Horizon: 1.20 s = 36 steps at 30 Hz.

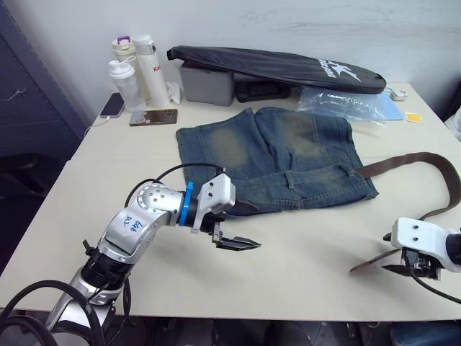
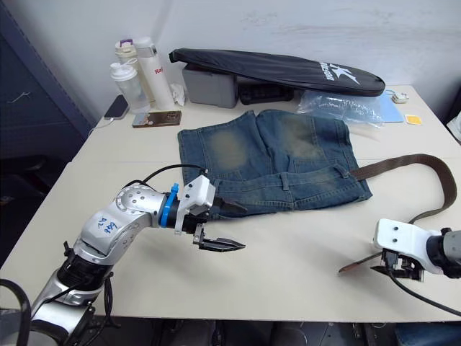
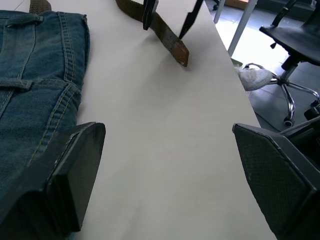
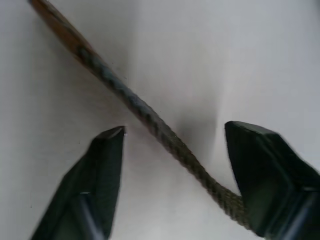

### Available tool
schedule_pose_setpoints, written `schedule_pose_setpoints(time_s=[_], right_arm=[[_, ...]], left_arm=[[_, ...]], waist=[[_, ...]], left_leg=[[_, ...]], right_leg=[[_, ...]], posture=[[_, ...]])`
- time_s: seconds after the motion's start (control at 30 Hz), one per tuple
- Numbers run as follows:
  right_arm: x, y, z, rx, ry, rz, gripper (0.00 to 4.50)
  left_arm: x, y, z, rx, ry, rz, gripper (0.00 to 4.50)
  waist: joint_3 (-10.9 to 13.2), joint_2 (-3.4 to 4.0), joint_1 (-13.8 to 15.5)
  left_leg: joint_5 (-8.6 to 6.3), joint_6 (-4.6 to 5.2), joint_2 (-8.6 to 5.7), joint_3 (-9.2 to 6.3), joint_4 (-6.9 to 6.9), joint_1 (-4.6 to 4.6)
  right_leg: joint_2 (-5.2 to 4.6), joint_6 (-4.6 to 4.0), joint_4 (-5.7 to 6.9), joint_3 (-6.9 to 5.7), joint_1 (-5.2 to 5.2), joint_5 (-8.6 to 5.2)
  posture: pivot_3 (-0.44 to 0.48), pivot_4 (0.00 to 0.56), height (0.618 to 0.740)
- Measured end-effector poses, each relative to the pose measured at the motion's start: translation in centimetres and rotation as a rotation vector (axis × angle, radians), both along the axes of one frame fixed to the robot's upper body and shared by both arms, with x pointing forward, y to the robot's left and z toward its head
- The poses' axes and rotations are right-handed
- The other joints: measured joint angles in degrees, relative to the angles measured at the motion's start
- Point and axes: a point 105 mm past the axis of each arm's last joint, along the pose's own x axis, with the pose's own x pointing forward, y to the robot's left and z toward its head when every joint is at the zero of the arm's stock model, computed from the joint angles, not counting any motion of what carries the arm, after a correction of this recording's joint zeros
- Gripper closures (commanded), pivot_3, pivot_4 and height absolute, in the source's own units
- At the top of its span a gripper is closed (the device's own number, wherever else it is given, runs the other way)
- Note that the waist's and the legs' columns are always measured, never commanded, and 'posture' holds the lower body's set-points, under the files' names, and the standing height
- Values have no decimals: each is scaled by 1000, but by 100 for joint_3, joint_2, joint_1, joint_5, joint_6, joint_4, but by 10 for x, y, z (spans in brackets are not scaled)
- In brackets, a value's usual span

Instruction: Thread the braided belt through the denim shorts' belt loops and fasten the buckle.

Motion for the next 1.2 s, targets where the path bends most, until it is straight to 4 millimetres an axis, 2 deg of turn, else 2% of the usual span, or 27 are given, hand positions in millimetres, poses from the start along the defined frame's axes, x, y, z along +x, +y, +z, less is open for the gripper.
schedule_pose_setpoints(time_s=[0.13, 0.17, 0.27, 0.33, 0.47, 0.53, 0.57, 0.67, 0.8, 1.03, 1.13, 1.2], right_arm=[[4, 1, -2, -4, -17, 18, 4363], [5, 3, -2, 9, -23, 18, 4439], [7, 14, 0, 106, -33, -5, 4439], [13, 32, 10, 216, -70, -6, 4439], [23, 54, 42, 467, -131, -85, 4439], [25, 78, 65, 699, -139, -98, 4439], [24, 86, 71, 744, -138, -80, 4439], [22, 111, 97, 968, -143, -60, 4439], [14, 129, 112, 1085, -100, -49, 4439], [5, 139, 110, 1109, -31, -56, 4439], [1, 140, 103, 1104, -7, -70, 4500], [1, 140, 102, 1102, -9, -76, 4500]], left_arm=[[2, 0, 0, 0, -1, 18, 0], [2, -1, 0, 0, -2, 24, 0], [2, -6, 2, -28, -7, 21, 0], [3, -12, 6, -73, -24, 14, 0], [10, -18, 17, -160, -42, 37, 0], [18, -22, 29, -245, -10, 58, 0], [19, -25, 33, -266, 0, 55, 0], [18, -37, 44, -393, 165, 9, 0], [22, -53, 47, -451, 288, 10, 0], [22, -77, 53, -494, 406, -3, 0], [20, -80, 60, -491, 420, -28, 836], [18, -82, 63, -496, 430, -41, 1826]], waist=[[0, 0, -1], [0, -1, -3], [0, -1, -3], [0, 0, 0], [1, 1, -7], [1, 0, -3], [1, 1, -2], [1, 0, 3], [1, 0, 18], [1, 0, 11], [1, 0, 10], [1, 0, 9]], left_leg=[[-1, -1, -2, 11, 8, -4], [-1, -1, -1, 14, 8, -5], [-1, -1, 1, 15, 11, -6], [-1, -1, 4, 15, 14, -18], [-1, -1, 15, 12, 16, -17], [-1, -1, 20, 10, 19, -18], [-1, -1, 20, 9, 19, -18], [-2, 0, 20, 8, 18, -17], [-3, 3, 16, 11, 14, -18], [-7, 15, 10, 16, 5, -18], [-6, 17, 17, 15, 2, -17], [-6, 17, 16, 15, -1, -17]], right_leg=[[-9, -4, 5, 6, 3, -2], [-9, -4, 6, 9, 3, -2], [-12, -5, 11, 10, 4, -3], [-17, -5, 14, 12, 3, -3], [-20, -5, 19, 10, 6, -2], [-18, -5, 24, 6, 3, -2], [-18, -5, 24, 6, 3, -2], [-16, -5, 24, 4, 6, -2], [-1, -5, 24, -8, 0, -2], [2, -4, 21, 0, 3, -2], [11, -4, 19, -1, 2, -2], [11, -4, 18, 1, 6, -2]], posture=[[0, 150, 622], [0, 150, 622], [0, 150, 622], [0, 150, 622], [0, 150, 622], [0, 150, 622], [0, 150, 622], [0, 150, 622], [0, 150, 622], [0, 150, 622], [0, 150, 622], [0, 150, 622]])
